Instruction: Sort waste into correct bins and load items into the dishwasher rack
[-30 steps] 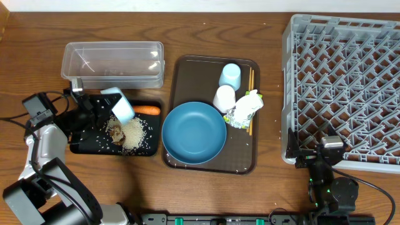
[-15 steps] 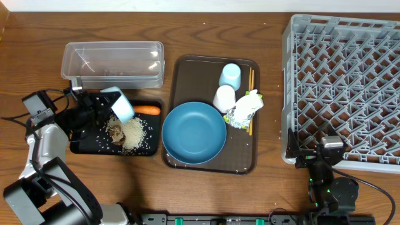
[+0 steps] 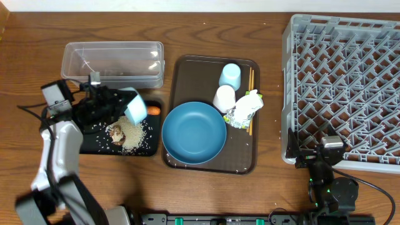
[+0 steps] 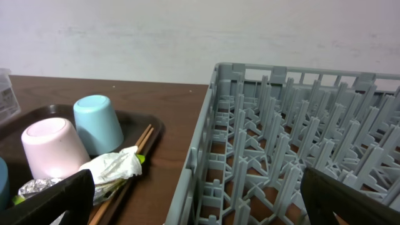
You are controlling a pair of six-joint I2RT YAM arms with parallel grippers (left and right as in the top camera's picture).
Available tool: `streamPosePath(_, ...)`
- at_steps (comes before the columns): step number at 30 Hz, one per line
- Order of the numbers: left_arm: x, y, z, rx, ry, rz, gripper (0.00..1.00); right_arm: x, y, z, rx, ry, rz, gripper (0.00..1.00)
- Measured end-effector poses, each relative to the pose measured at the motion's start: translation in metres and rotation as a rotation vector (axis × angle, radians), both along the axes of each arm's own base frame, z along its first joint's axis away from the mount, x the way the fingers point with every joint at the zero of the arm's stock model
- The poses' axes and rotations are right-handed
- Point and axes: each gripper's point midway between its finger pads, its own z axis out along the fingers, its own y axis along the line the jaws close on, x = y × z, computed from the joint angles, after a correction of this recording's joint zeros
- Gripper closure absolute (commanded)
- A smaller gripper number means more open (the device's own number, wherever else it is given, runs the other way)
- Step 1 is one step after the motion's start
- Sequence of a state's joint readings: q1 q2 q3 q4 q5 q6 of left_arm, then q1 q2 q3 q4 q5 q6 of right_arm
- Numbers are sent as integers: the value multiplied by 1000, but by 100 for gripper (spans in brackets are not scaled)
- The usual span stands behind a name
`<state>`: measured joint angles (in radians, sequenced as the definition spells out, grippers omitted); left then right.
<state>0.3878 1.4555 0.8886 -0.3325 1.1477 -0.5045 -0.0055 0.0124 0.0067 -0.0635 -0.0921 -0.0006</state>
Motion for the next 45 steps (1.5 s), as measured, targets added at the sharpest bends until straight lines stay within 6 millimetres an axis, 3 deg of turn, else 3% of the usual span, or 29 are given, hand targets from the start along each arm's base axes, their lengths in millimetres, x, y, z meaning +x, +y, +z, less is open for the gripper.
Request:
streamPosePath(6,-15,-27,58,223,-108,5,94,0,0,0,0,0,0,1)
streamPosePath(8,-22,-32,68,285,-120,19,94,0,0,0,0,0,0,1)
streamPosePath(11,-31,-37,69,410,-108,41,94,0,0,0,0,0,0,1)
streamPosePath(16,-29,-56,63,614,-169,-4,94,0,0,0,0,0,0,1)
streamPosePath(26,7,-129,80,902,-503,-81,94,0,0,0,0,0,0,1)
streamPosePath(31,31,-158,55,974,-556,-146,94,0,0,0,0,0,0,1)
streamPosePath(37,58,-169,-10,1050,-489,-216,94,0,0,0,0,0,0,1)
streamPosePath(41,66,-171,-25,1065,-479,-226,94,0,0,0,0,0,0,1)
streamPosePath(45,68,-172,-25,1082,-502,-236,94,0,0,0,0,0,0,1)
